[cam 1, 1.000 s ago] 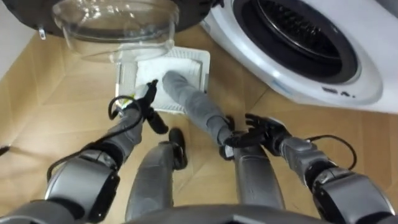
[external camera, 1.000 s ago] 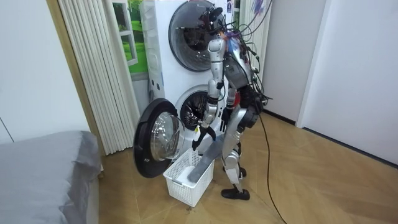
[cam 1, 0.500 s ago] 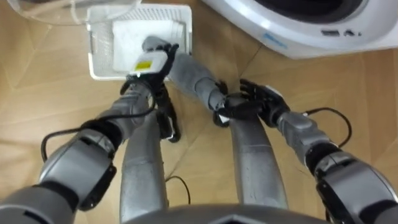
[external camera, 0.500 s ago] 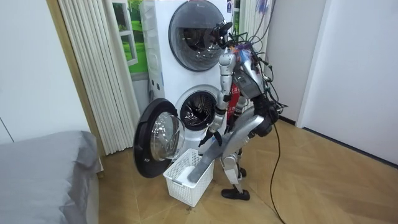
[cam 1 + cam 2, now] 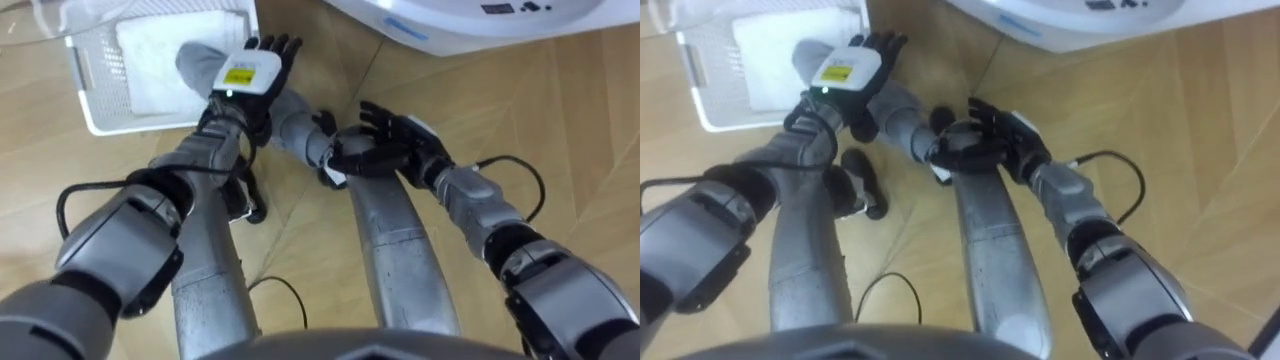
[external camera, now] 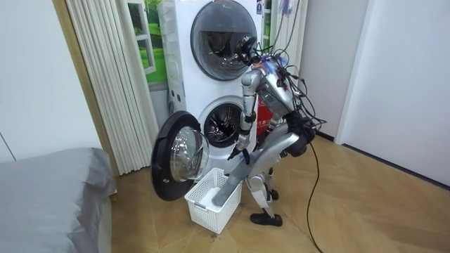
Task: Put towel into washing machine
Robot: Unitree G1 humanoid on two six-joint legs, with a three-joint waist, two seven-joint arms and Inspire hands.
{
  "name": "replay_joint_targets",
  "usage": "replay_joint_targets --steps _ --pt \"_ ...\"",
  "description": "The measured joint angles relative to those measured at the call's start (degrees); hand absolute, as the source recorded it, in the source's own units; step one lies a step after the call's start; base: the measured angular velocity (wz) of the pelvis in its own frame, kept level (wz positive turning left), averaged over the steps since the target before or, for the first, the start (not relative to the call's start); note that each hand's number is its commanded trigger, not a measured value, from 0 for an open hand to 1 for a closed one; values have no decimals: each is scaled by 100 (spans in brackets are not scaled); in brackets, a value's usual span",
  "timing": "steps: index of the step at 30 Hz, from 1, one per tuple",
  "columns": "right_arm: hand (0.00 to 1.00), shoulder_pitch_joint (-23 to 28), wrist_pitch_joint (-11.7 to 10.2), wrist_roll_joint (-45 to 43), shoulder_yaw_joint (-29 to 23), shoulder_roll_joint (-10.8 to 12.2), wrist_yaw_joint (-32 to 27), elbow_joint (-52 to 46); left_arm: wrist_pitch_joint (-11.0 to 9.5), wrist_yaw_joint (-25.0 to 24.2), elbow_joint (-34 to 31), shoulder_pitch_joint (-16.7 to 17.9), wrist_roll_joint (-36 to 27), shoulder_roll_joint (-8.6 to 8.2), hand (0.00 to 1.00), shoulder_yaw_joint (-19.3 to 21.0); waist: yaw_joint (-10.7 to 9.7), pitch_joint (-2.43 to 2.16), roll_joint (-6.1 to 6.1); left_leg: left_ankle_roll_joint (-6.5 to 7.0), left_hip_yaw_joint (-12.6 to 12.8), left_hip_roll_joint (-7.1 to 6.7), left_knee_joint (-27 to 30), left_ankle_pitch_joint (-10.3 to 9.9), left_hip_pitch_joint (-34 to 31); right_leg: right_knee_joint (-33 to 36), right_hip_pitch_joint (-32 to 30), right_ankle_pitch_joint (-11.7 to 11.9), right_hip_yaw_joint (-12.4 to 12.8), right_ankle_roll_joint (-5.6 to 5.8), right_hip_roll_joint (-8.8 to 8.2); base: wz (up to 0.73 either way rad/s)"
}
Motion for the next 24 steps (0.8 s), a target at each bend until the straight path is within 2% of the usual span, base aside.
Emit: replay_joint_targets --steps 1,2,3,6,11,14,19,24 --pt "0 -1 -10 35 0 -2 2 9 -2 -28 0 -2 2 0 0 -36 -1 0 0 -13 -1 5 -2 -11 -7 1 -12 -6 0 -9 9 -6" --pt "0 0 -10 55 1 -2 2 20 -2 -34 0 -2 2 0 76 -50 0 0 0 -18 -3 7 -3 -16 -9 3 -16 -12 0 -14 12 0" --pt "0 0 -11 80 2 -7 2 35 -3 -37 0 -8 2 0 100 -79 2 0 0 -27 -6 9 -6 -25 -16 5 -27 -25 0 -19 19 0" --pt "0 -16 -54 198 -2 -33 1 71 -5 -46 -4 -16 -2 -4 100 -118 5 2 -5 -40 -7 11 -18 -37 -72 6 -94 -46 -4 -24 19 0" --pt "0 -208 -43 207 -14 -50 -36 165 -5 -392 12 -110 -126 0 100 -198 -45 15 -50 -39 -3 10 -26 -43 -177 4 -203 -51 -10 -33 7 -1" --pt "0 -430 61 218 -10 -25 -220 309 -5 -676 14 -211 -160 -10 100 -284 -52 31 -77 -27 -2 10 -26 -41 -274 -2 -299 -51 -14 -33 3 0" --pt "0 -497 77 182 -2 20 -303 327 -2 -1032 62 -302 -348 128 100 -369 -78 54 -152 -13 24 3 -105 -35 -284 -58 -329 -54 -8 -36 -4 0" --pt "0 -501 78 166 -2 53 -408 335 8 -1346 55 -330 -612 137 100 -471 -88 47 -174 -12 22 2 -136 -34 -262 -118 -300 -54 -15 -36 -5 -3"
